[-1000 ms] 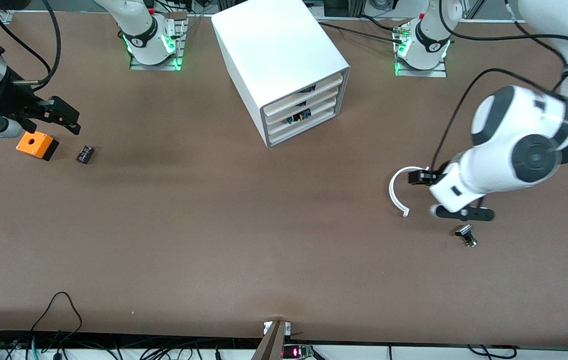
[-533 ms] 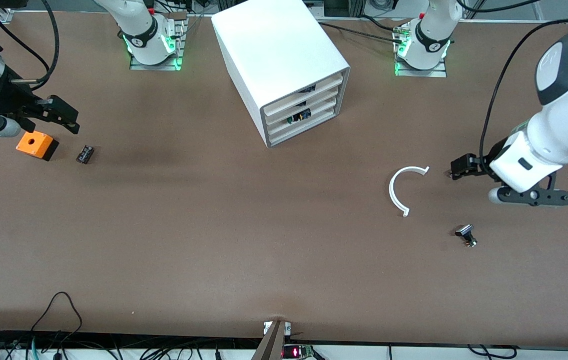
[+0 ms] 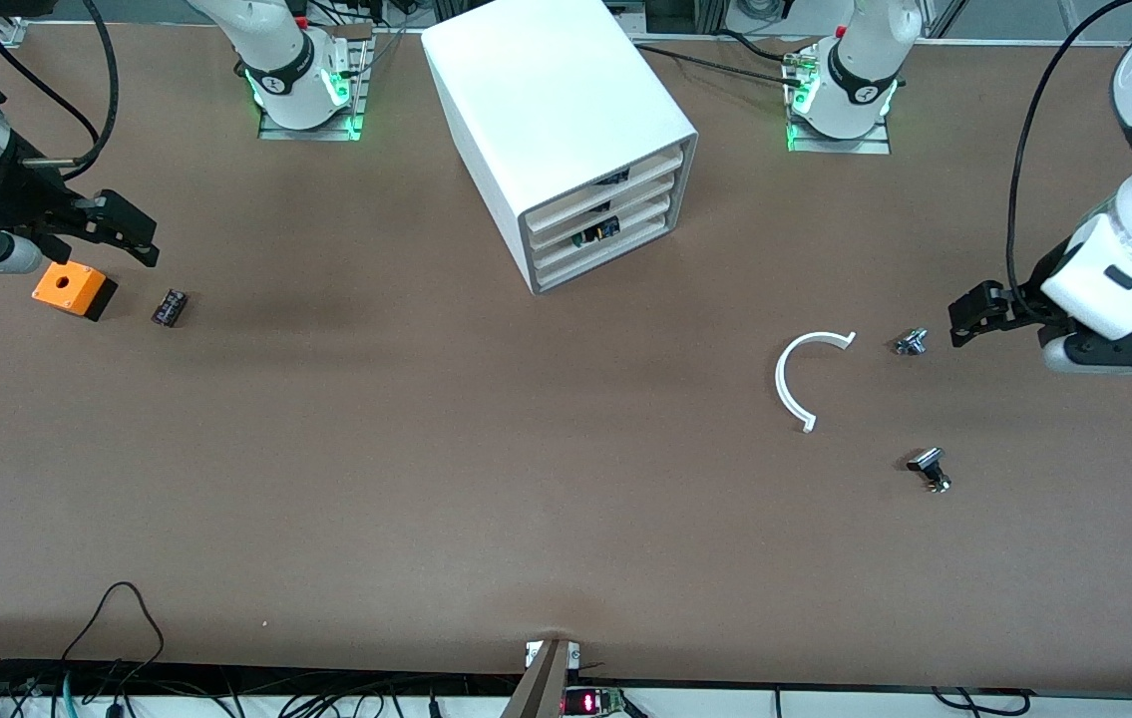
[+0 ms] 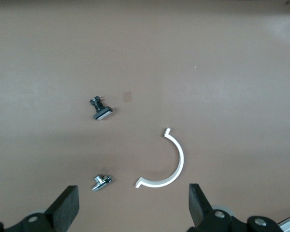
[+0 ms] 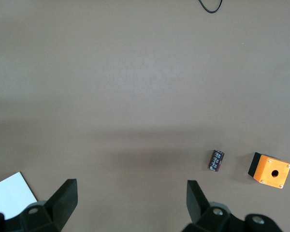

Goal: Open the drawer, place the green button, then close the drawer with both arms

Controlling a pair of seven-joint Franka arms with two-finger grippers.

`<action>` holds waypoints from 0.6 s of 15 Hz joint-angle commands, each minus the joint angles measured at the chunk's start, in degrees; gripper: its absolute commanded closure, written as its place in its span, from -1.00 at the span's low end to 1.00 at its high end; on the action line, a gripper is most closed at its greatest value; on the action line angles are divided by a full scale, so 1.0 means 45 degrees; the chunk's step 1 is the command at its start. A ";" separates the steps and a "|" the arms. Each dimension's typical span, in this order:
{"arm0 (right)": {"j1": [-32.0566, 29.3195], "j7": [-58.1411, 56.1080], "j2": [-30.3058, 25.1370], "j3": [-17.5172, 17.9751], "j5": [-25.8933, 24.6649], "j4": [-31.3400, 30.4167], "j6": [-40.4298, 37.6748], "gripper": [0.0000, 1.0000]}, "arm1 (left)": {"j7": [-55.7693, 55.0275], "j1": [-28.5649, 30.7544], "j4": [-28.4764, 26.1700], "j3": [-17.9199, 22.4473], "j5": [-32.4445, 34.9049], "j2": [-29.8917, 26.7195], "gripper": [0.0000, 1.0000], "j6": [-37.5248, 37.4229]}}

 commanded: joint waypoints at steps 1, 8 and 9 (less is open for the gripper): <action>0.0032 -0.0162 0.0088 -0.0025 0.0016 0.0252 -0.0259 -1.00 | 0.0642 -0.0764 -0.2563 0.1024 -0.0402 -0.2163 -1.00 0.0763; 0.0032 -0.0162 0.0146 -0.0025 0.0016 0.0232 -0.0259 -1.00 | 0.0388 -0.0962 -0.2081 0.0889 0.0400 -0.2071 -1.00 -0.1112; 0.0032 -0.0162 0.0146 -0.0025 0.0016 0.0232 -0.0259 -1.00 | 0.0447 -0.0943 -0.2022 0.0889 0.0400 -0.2032 -1.00 -0.1131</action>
